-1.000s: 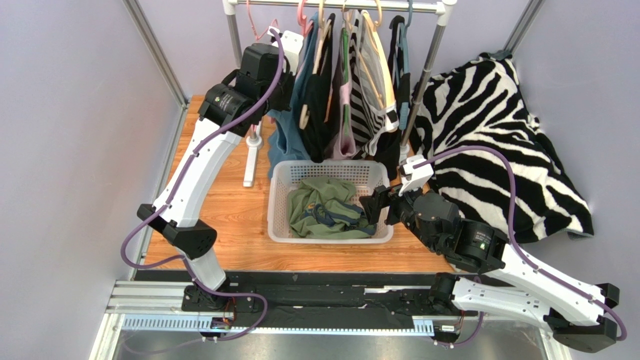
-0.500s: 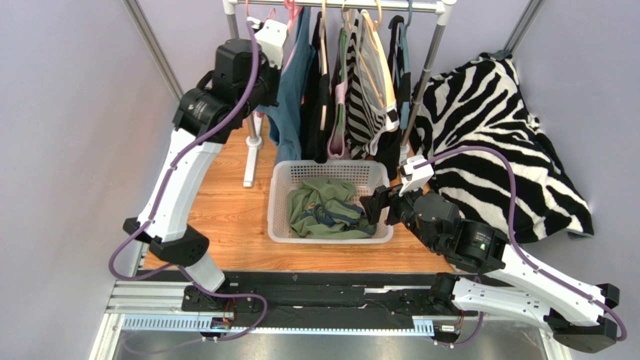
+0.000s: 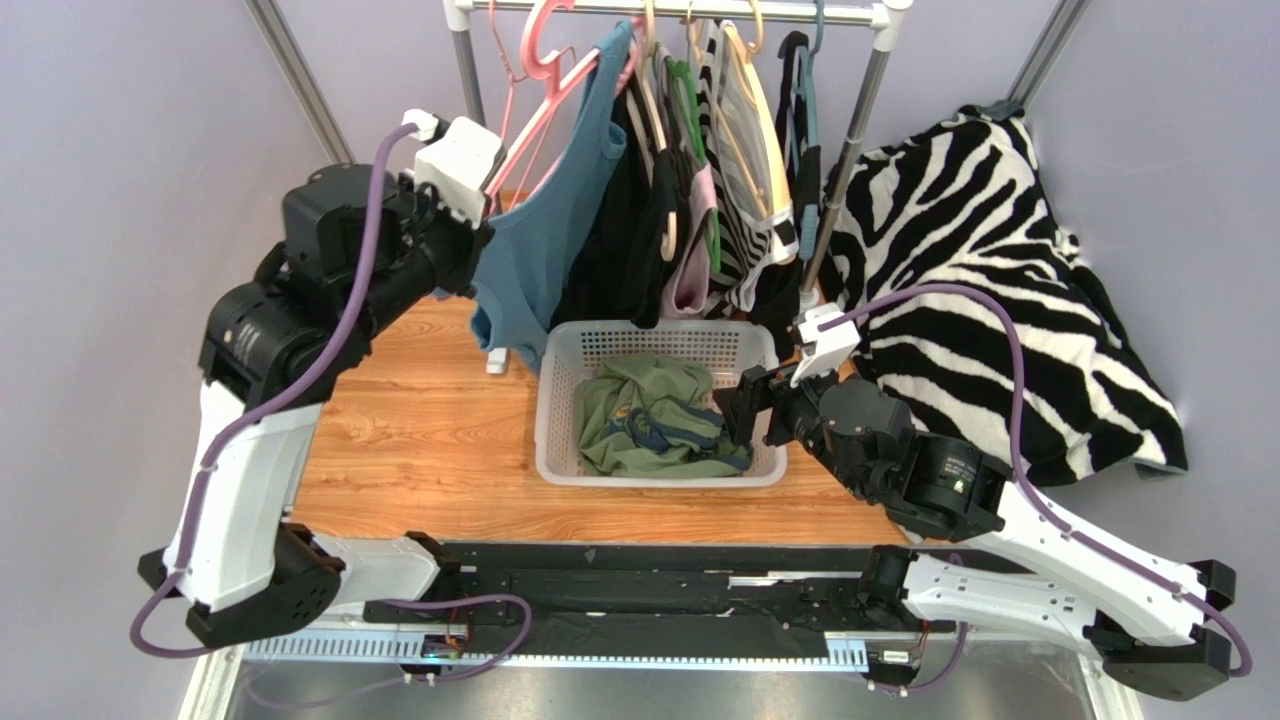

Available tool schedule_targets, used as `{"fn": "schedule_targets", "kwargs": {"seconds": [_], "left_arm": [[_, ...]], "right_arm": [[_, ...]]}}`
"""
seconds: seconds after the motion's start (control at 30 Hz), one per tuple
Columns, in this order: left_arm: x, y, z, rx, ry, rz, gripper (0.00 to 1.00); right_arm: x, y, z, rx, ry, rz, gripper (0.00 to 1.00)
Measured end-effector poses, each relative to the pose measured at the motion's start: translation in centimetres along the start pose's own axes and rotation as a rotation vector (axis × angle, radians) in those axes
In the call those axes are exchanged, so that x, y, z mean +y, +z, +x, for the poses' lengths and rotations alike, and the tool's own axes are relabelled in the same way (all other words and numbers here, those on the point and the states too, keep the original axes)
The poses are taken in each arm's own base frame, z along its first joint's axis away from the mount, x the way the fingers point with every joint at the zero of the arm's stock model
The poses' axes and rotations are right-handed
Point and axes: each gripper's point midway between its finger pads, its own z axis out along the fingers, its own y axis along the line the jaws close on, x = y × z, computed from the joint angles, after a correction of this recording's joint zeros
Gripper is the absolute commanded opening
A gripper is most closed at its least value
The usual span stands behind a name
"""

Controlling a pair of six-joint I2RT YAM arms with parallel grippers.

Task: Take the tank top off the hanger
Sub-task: Pick up the hanger from the clothesline.

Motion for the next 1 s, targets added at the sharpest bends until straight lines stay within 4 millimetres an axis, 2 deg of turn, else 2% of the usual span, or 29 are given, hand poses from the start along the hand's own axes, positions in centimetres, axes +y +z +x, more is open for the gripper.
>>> {"fn": "schedule_targets", "kwargs": {"seconds": [0.23,0.37,0.63,0.83,0.9,1.0], "left_arm": [[-0.3,-3.4,0.0,-0.041,0.069,0.069,0.00],[0.0,-5.3,-1.1,-0.083,0.084,0.085,0.00],[1.4,-10.8,-5.6,-0.284,0.078,0.080,0.00],[3.4,-16.6,-11.0,-0.573,0.034,0.026,0.00],[4.1,-18.2,-11.5,-0.626,0.024,0.005,0.00],[4.2,-18.6,-11.3,-0.644,0.019,-0.006,0.00]], "right_arm": [[0.1,-0.2,-0.2,-0.005,0.005,-0.005,0.81],[-0.2,-0.8,-0.6,-0.021,0.015,-0.008,0.81],[-0.6,-1.3,-0.8,-0.030,0.023,-0.003,0.81],[-0.7,-1.3,-0.8,-0.028,0.026,-0.003,0.81],[-0.7,-1.3,-0.8,-0.028,0.026,-0.003,0.81],[-0.7,-1.3,-0.8,-0.028,0.028,-0.003,0.81]]}}
